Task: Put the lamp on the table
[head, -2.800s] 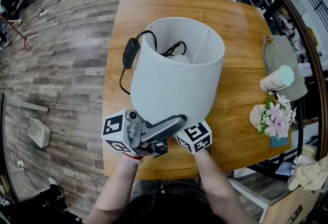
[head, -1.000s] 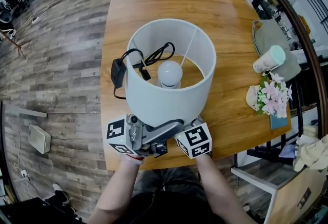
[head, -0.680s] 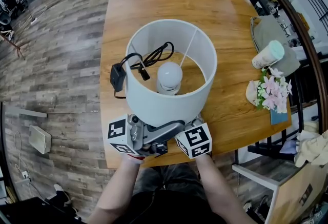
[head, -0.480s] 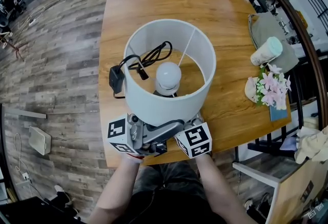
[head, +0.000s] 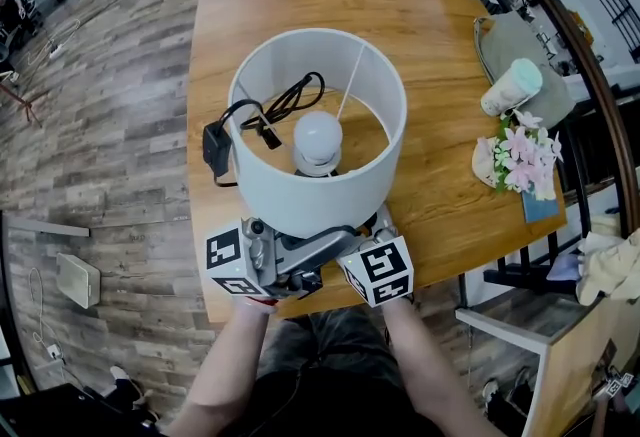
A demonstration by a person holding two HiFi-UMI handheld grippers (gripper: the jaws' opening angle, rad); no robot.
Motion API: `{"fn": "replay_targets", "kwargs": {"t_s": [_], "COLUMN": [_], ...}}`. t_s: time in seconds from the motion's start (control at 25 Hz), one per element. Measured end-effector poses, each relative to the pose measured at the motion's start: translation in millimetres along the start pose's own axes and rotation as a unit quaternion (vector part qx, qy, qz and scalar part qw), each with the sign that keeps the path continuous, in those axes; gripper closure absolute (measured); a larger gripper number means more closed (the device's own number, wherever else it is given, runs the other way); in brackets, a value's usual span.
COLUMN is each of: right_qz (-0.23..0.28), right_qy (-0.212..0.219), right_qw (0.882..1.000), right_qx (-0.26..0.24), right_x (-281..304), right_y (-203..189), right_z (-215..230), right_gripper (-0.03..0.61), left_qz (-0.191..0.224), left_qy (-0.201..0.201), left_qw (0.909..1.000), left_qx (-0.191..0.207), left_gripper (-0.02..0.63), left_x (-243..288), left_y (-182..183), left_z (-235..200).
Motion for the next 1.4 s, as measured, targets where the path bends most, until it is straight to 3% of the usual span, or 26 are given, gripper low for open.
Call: {"fn": "replay_targets", "kwargs": {"t_s": [0.6, 0.92, 1.08, 1.24, 1.4], "right_qz": [-0.004, -0.012, -0.01, -0.006, 0.008], "right_qy": [-0.014, -0.02, -0.02, -0.017, -0.023], "right_qw": [1.0, 1.0, 1.0, 1.0, 1.0], "right_qx": [0.004, 0.003, 0.002, -0.004, -0.008], "right_x": [-8.5, -16.6, -20.4, -25.9, -35.4], "right_y": [-5.7, -14.9, -17.0, -16.0, -12.2], "right_z": [-7.6, -13.5, -18.2, -25.7, -31.3], "right_gripper": [0.387, 0.39, 0.41, 0.435, 0.505], "left_qz": [-0.075, -0.095, -0.099, -0.099, -0.1], "left_qy": [0.053, 0.11, 0.142, 0.183, 0.234], "left_qw": [0.9955, 0.989, 0.9844, 0.9774, 0.966], "left_qx": [0.023, 0.027, 0.029, 0.039, 0.048], "left_gripper": [0.512, 0.514, 0.521, 0.569, 0.617], "left_x": [-26.5, -51.7, -64.1, -75.2, -84.3], "left_y": [-29.3, -42.5, -48.5, -51.1, -51.9], "left_z": [2.6, -5.0, -8.4, -10.7, -12.5]}}
Point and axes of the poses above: the fingertips, and each gripper's own axes: x forward along the fingers, z to its right, y out of its top, the point moved 5 cm from there along -x, backward along the fingers, and after that the axes turned 10 degrees about y, right-handed, at the moved point
